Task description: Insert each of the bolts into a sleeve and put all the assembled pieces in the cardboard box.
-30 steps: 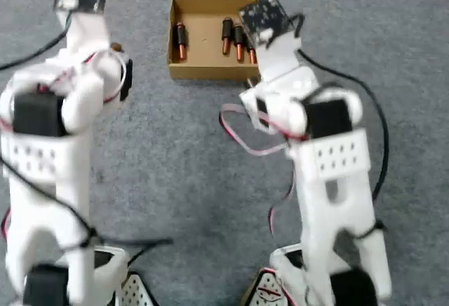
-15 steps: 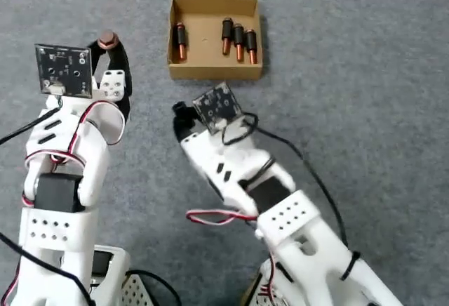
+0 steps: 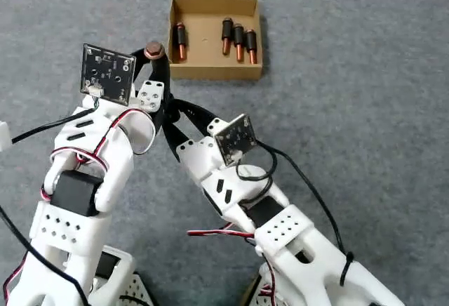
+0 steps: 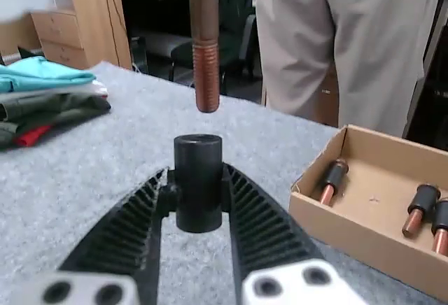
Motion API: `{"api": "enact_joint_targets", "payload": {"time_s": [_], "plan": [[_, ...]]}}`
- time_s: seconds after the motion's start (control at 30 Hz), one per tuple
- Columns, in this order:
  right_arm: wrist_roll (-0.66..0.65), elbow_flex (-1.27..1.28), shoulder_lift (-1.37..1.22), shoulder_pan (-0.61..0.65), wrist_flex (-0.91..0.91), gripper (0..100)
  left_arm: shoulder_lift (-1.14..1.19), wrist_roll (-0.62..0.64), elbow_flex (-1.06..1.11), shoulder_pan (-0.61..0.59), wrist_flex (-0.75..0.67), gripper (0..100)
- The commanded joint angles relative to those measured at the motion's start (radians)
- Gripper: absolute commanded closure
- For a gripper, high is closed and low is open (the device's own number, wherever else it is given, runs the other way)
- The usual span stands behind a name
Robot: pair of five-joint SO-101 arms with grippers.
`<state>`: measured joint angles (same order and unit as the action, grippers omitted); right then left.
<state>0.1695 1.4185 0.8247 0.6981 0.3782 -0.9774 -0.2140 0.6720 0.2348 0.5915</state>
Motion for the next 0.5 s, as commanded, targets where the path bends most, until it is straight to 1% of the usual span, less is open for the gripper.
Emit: {"api": "enact_joint_targets", "payload": {"time_s": [0.0,0.07,0.17,0.47], "plan": [[0.008,0.035,0.031,0.021,0.114,99.8,0.001,-0.008,-0.068,0.017,-0.026,98],[-0.005,0.090,0.030,0.033,0.232,99.8,-0.001,-0.009,-0.068,0.011,-0.026,98],[-0.071,0.170,0.025,0.074,0.359,99.8,-0.002,-0.009,-0.077,0.011,-0.023,98],[-0.068,0.211,0.025,0.088,0.365,99.8,-0.001,-0.003,-0.104,0.017,-0.018,98]]}}
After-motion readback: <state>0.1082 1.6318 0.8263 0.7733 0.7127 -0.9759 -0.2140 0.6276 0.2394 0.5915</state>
